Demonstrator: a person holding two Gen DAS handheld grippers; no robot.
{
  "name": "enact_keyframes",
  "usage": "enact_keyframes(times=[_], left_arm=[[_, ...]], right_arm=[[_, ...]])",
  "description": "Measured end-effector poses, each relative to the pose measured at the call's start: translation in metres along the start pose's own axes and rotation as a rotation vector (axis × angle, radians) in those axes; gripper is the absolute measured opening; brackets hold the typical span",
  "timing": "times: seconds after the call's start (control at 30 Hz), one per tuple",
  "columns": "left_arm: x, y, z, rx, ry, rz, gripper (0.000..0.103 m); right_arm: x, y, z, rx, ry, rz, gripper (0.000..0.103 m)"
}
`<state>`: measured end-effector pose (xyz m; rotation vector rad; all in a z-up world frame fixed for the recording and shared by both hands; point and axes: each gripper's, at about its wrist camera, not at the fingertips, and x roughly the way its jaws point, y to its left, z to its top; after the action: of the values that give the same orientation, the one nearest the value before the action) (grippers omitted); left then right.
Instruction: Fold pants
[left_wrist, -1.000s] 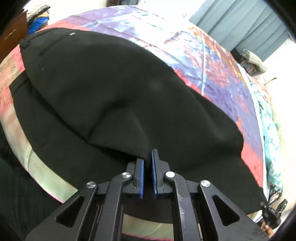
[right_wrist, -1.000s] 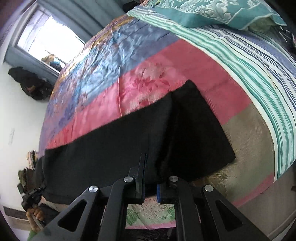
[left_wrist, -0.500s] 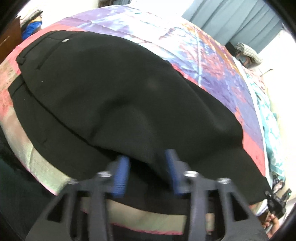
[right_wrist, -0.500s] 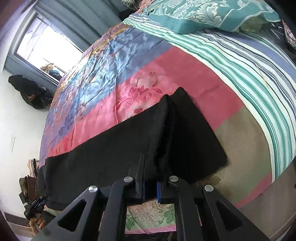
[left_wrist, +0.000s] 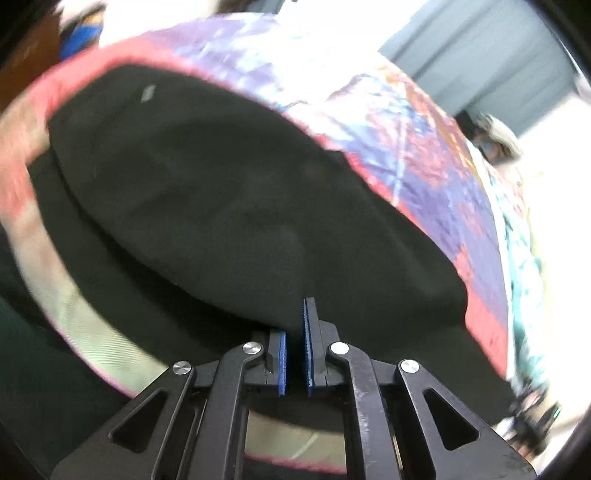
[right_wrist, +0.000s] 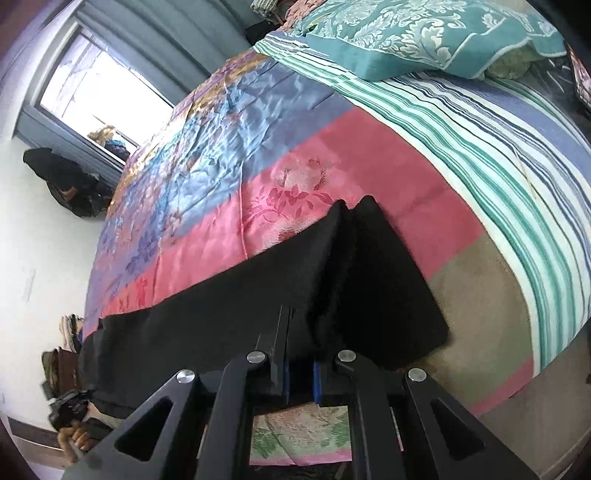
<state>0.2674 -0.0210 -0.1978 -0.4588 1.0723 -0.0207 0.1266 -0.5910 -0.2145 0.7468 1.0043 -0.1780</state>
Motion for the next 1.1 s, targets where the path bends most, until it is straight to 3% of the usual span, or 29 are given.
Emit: enact_keyframes(times=[0.13, 0.2, 0.67, 0.83, 0.87, 0.97, 1.0, 1.03, 1.07, 1.1], left_arm=[[-0.007, -0.007, -0.020, 0.101, 0.001, 0.058, 0.006], [-0.001, -0.003, -0.023, 0.093, 0.018, 0.071, 0.006], [0.017, -0.012, -0.034, 0.136, 0.063, 0.107, 0.006], [0.026, -0.022, -0.036, 0.181, 0.074, 0.157, 0.008], [0.026, -0.023, -0.035, 0.188, 0.078, 0.164, 0.009], [0.017, -0.023, -0.038, 0.216, 0.087, 0.196, 0.029], [0.009, -0.023, -0.041, 0.236, 0.080, 0.213, 0.048], [-0.002, -0.023, -0.045, 0.263, 0.071, 0.228, 0.056], [-0.010, -0.022, -0.048, 0.277, 0.062, 0.233, 0.065], [-0.025, -0.022, -0.052, 0.302, 0.042, 0.228, 0.065]], right_arm=[[0.016, -0.010, 0.000, -0.009, 0.070, -0.048, 0.009], [0.021, -0.014, -0.001, -0.011, 0.091, -0.062, 0.009], [0.028, -0.029, -0.004, -0.036, 0.100, -0.185, 0.009], [0.027, -0.020, -0.005, -0.083, 0.093, -0.229, 0.009], [0.026, -0.019, -0.004, -0.091, 0.090, -0.242, 0.011], [0.014, -0.023, -0.005, -0.066, 0.052, -0.261, 0.036], [0.009, -0.025, -0.005, -0.048, 0.036, -0.240, 0.038], [-0.002, -0.031, -0.006, -0.009, 0.004, -0.231, 0.043], [-0.012, -0.034, -0.008, 0.013, -0.027, -0.257, 0.058], [-0.023, -0.037, -0.010, 0.032, -0.072, -0.298, 0.071]])
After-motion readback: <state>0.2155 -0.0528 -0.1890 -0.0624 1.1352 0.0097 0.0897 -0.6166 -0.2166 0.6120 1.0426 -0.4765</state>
